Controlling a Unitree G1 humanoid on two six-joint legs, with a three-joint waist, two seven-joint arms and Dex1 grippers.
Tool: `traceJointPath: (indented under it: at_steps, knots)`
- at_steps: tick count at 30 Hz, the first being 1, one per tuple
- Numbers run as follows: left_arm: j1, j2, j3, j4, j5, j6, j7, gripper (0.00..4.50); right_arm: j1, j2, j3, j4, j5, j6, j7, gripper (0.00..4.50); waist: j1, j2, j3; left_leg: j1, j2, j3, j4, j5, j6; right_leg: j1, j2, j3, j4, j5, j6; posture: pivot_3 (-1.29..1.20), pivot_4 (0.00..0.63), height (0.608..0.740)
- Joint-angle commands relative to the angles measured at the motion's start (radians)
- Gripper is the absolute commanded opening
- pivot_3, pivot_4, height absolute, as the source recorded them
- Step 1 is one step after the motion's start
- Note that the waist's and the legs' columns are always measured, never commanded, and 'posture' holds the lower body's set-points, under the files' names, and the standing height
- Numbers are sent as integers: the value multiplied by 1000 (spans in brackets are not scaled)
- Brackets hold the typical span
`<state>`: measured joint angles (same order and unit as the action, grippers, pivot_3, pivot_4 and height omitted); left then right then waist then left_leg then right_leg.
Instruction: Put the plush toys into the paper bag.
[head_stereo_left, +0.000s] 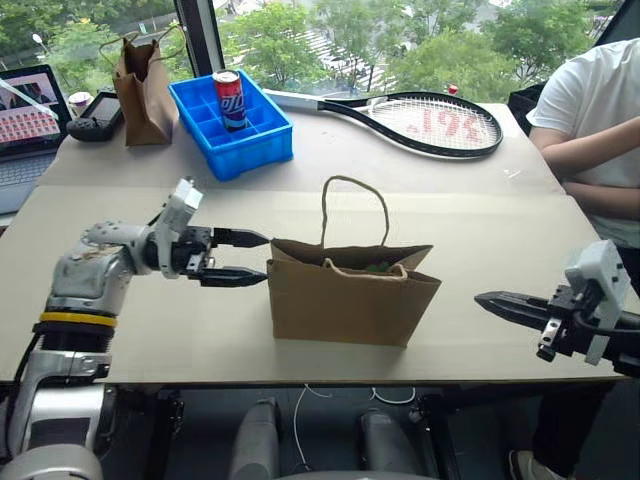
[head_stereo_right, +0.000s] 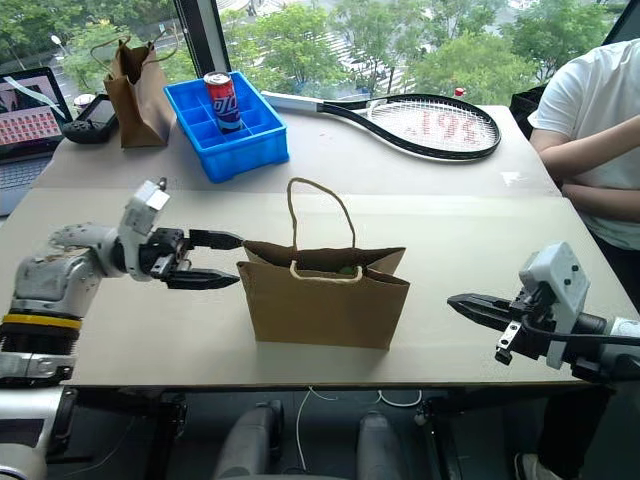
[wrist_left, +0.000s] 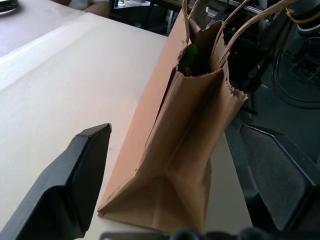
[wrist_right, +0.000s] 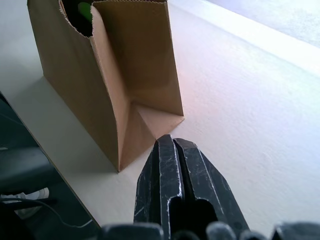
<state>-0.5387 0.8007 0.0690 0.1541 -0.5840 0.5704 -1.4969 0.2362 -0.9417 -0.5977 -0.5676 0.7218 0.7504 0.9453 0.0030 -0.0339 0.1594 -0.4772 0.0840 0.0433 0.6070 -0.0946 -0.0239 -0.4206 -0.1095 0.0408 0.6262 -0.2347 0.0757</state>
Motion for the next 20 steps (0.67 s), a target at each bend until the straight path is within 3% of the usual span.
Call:
traceJointPath:
  at_steps: [1, 4, 10, 15, 20]
  knots:
    - [151, 64, 126, -107, -45, 62, 71, 4500, 28, 34, -17, 48, -40, -113, 53, 1127, 1, 0, 0, 0, 0, 0, 0, 0, 0, 0, 0, 0, 0, 0, 0, 0, 150, 734]
    - [252, 80, 172, -149, -58, 109, 132, 4500, 29, 74, -19, 74, -51, -155, 48, 2117, -1, 0, 0, 2, 0, 0, -1, 0, 0, -1, 0, 0, 0, 0, 0, 0, 150, 734]
    - [413, -17, 312, -311, -45, 56, 377, 4500, 10, 198, 18, 124, -81, -248, -11, 4386, 6, 0, 0, 1, 1, 2, -1, -1, -2, -2, -4, -4, -2, 0, -1, 0, 150, 734]
    - [561, -26, 280, -430, 81, 4, 519, 4500, -37, 234, 68, 138, -90, -259, -54, 4386, 0, 1, 0, 2, 1, 4, -1, -1, -2, -3, -5, -3, -3, 1, -2, 0, 150, 734]
    - [589, -26, 294, -449, 51, 14, 539, 4500, -68, 235, 123, 112, -85, -228, -94, 4386, -1, 1, 0, 2, 1, 4, -3, -1, -2, -4, -5, -4, -3, 1, -2, 0, 150, 734]
